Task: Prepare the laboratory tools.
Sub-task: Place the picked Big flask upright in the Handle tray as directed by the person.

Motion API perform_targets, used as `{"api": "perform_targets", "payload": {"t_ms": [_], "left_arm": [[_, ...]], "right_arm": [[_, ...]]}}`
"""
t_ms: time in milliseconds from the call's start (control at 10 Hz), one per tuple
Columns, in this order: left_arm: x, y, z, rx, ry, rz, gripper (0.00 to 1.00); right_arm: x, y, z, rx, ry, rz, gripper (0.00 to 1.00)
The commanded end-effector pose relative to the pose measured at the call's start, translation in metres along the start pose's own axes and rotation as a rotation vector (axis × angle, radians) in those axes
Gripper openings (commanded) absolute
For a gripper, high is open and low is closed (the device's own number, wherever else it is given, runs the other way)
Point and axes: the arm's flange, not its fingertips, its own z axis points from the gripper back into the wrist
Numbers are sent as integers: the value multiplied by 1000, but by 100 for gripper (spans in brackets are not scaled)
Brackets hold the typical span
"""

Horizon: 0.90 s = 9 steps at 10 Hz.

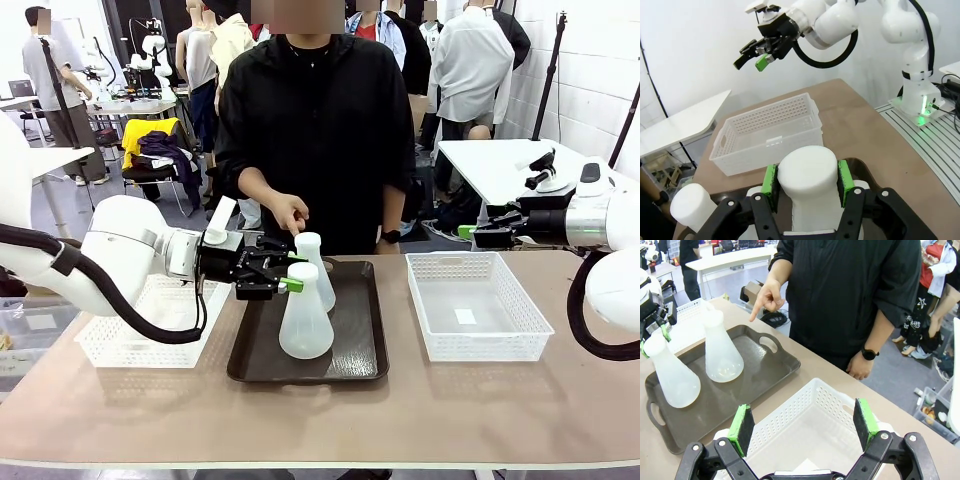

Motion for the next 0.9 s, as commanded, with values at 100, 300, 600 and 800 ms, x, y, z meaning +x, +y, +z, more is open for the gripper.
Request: {"api": "perform_targets", "payload": {"t_ms": [100,300,600,800], "left_arm": [[3,8,0,-2,21,25,31],[0,9,0,-14,38,51,68],[-1,10,3,-16,62,95,100],[1,8,8,2,66,115,100]], "right_arm": [[3,-1,-1,8,5,-5,100],[3,-1,-1,8,5,-5,100],[3,-1,-1,8,5,-5,100],[3,-1,-1,8,5,-5,100]]}}
